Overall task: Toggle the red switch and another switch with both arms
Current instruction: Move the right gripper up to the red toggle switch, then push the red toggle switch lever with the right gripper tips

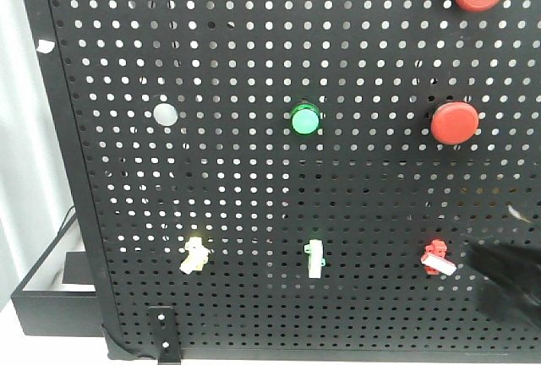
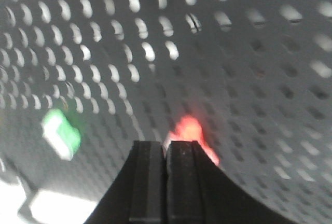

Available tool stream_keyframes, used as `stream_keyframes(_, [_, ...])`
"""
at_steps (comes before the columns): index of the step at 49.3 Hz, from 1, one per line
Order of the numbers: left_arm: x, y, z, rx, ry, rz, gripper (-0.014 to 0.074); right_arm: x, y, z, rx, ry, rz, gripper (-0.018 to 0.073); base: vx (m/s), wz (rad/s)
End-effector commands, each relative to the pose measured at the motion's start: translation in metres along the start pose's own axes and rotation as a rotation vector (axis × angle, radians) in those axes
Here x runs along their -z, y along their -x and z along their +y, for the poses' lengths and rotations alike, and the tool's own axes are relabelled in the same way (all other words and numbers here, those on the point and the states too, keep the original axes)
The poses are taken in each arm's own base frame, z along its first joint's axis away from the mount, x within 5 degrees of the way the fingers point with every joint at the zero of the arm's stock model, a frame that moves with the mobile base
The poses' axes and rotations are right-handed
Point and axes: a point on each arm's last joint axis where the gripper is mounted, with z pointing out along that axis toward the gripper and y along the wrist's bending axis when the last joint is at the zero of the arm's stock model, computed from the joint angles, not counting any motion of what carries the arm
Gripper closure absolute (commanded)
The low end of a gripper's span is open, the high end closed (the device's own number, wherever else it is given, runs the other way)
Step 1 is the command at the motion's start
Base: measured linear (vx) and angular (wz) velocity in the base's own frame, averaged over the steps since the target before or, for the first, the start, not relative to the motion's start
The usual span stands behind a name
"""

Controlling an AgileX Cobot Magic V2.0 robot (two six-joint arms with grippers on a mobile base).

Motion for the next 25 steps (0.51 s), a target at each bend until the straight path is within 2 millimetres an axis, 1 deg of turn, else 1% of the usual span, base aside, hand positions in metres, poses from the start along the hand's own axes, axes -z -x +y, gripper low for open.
stream_keyframes(1, [0.001, 0.01, 0.003, -0.007, 0.019, -0.04, 0.0603, -0.005, 0.015, 0.0, -0.045, -0.013, -0.083, 0.0566, 0.0, 0.0])
stream_keyframes(7, [0.001, 0.01, 0.003, -0.007, 0.019, -0.04, 0.0603, -0.013, 0.012, -0.002, -0.085, -0.012, -0.063, 0.0566, 0.0, 0.0])
stream_keyframes(16, [0.001, 0.01, 0.003, -0.008, 0.022, -0.038, 0.0603, -0.017, 0.01, -0.002, -0.125, -0.001, -0.048, 0.0566, 0.0, 0.0])
stream_keyframes(25, [0.001, 0.01, 0.003, -0.008, 0.022, -0.038, 0.0603, -0.026, 0.004, -0.002, -0.148, 0.013, -0.005, 0.0566, 0.0, 0.0])
